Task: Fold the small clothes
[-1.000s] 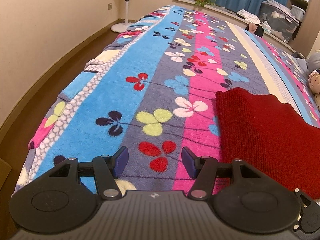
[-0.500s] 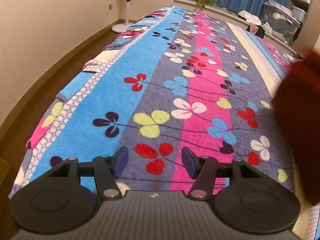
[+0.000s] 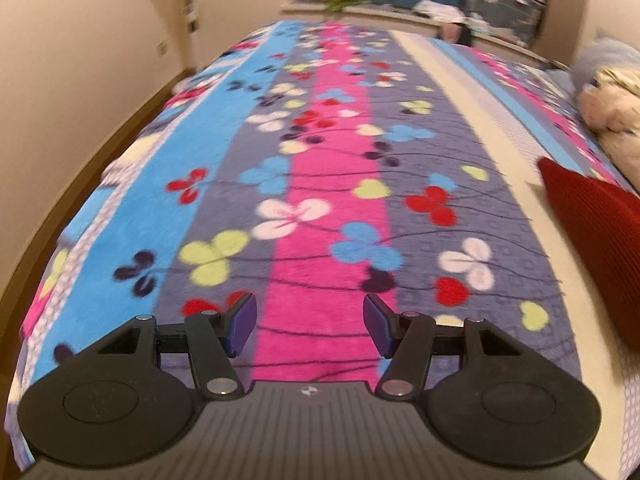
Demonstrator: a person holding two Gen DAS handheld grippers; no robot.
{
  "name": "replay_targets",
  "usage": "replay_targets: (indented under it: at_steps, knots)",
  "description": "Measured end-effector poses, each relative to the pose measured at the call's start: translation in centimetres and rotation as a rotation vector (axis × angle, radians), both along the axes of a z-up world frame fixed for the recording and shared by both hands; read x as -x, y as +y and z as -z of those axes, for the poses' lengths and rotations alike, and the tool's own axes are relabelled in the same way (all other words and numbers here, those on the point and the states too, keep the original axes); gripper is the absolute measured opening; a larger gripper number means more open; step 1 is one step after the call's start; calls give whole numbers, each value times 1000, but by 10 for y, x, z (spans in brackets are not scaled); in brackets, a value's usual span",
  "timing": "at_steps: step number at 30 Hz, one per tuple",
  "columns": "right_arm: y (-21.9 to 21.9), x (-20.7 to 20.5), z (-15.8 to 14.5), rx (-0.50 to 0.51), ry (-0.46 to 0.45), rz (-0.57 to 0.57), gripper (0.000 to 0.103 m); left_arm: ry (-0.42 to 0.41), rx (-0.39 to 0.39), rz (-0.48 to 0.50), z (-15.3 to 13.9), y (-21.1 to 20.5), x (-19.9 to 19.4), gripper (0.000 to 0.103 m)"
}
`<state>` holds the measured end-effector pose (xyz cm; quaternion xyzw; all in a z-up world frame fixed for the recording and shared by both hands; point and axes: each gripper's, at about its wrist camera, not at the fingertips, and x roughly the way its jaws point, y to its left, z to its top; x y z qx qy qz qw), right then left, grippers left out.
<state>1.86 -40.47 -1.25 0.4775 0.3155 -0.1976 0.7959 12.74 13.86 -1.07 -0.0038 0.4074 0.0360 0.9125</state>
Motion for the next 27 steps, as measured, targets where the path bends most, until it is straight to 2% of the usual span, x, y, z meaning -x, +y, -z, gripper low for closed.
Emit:
replay_targets:
  at_steps: [4, 5, 7, 8, 11, 14, 16, 18, 20, 23, 27]
  knots:
    - [-30, -16, -27, 88, -40, -48, 57, -28, -40, 91, 2, -27, 3, 65]
    - [-33, -23, -32, 121, -53, -92, 58, -30, -56, 105, 3, -36, 3, 65]
    - [-34, -44, -37, 186, -62, -223, 76, -24, -66, 100, 4, -50, 1, 66]
    - [-31, -58, -36, 224, -53, -299, 80, -20, -66, 92, 4, -59, 0, 66]
    - [-13, -80, -25, 327, -36, -450, 81, -17, -66, 78, 0, -97, -7, 68]
    - [9, -95, -17, 336, -16, -596, 81, -26, -42, 101, -7, -141, -19, 77]
    - [22, -101, -12, 382, 36, -675, 81, -41, -4, 127, -14, -175, -31, 79]
    - [28, -106, -4, 393, 100, -698, 83, -52, 49, 149, -18, -204, -46, 79]
    - [23, -108, -2, 344, 109, -683, 83, -51, 123, 165, -18, -229, -63, 80]
    - [16, -110, 3, 262, 106, -669, 79, -4, 251, 171, -8, -260, -93, 80]
    - [21, -109, 3, 223, 73, -703, 55, 57, 346, 143, 14, -286, -127, 80]
